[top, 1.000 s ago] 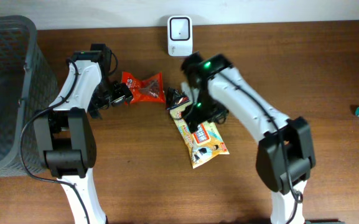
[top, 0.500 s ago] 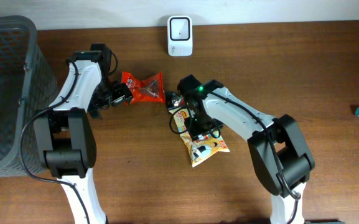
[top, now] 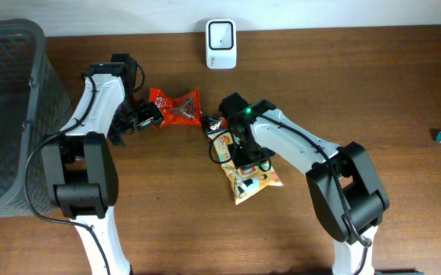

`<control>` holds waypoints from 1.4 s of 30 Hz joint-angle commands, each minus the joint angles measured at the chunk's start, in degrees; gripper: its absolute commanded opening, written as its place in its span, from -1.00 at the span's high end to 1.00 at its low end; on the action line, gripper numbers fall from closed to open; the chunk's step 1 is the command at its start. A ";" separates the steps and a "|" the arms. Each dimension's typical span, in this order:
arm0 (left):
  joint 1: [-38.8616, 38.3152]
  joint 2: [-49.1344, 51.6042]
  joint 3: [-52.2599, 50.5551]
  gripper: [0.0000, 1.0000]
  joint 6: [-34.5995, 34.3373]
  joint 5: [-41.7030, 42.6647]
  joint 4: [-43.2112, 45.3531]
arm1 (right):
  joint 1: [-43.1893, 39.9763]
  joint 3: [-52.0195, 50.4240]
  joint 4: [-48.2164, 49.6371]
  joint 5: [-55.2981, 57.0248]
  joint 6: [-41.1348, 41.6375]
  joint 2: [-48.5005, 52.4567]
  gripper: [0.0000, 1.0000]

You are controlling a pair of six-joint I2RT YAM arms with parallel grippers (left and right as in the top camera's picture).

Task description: Scan the item barcode

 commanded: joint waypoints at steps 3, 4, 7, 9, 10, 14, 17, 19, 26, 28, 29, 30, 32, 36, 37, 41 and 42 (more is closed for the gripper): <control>0.20 0.31 -0.39 -0.98 -0.52 -0.79 -0.09 | 0.09 7.13 -8.02 0.59 0.59 0.98 -0.86; 0.20 0.31 -0.39 -0.98 -0.52 -0.79 -0.09 | 0.15 8.00 -8.90 0.59 0.59 0.98 -0.99; 0.20 0.31 -0.39 -0.98 -0.52 -0.79 -0.09 | 0.20 8.85 -9.70 0.37 0.63 1.01 -0.97; 0.20 0.31 -0.39 -0.99 -0.52 -0.79 -0.07 | 0.20 8.59 -9.16 -1.05 0.63 1.01 -0.97; 0.20 0.31 -0.39 -0.98 -0.52 -0.81 -0.09 | 0.22 8.55 -8.87 -1.73 0.63 1.03 -0.97; 0.20 0.31 -0.39 -0.98 -0.52 -0.79 -0.09 | 1.03 6.69 -5.88 -2.49 0.68 1.07 -0.97; 0.20 0.31 -0.39 -0.98 -0.52 -0.79 -0.09 | 2.03 3.63 -2.49 -2.47 0.68 1.07 -0.97; 0.20 0.31 -0.39 -0.98 -0.52 -0.79 -0.09 | 2.47 1.09 0.96 -2.45 0.87 1.07 -0.97; 0.20 0.31 -0.39 -0.98 -0.52 -0.79 -0.07 | 2.71 -5.46 7.91 -2.45 3.45 1.11 -0.53; 0.20 0.31 -0.39 -0.98 -0.52 -0.79 -0.09 | 2.71 -5.46 7.93 -2.45 3.52 1.11 0.04; 0.20 0.31 -0.39 -0.98 -0.52 -0.79 -0.09 | 2.71 -5.46 7.98 -2.43 3.93 1.11 0.18; 0.20 0.31 -0.39 -0.98 -0.52 -0.79 -0.09 | 2.71 -5.38 7.93 -2.43 4.07 1.09 0.24; 0.20 0.31 -0.39 -0.98 -0.52 -0.79 -0.09 | 2.69 -4.81 7.45 -2.45 4.07 1.09 0.34; 0.20 0.31 -0.39 -0.98 -0.52 -0.79 -0.09 | 2.69 -2.03 4.20 -2.45 4.04 1.09 0.42; 0.20 0.31 -0.39 -0.98 -0.52 -0.79 -0.07 | 2.69 -0.66 2.71 -2.47 4.04 1.07 0.43; 0.20 0.31 -0.39 -0.98 -0.52 -0.79 -0.09 | 2.69 5.46 -1.81 -2.43 3.98 1.05 0.45; 0.20 0.31 -0.39 -0.98 -0.52 -0.79 -0.09 | 2.69 6.88 -2.36 -2.40 3.76 1.05 0.58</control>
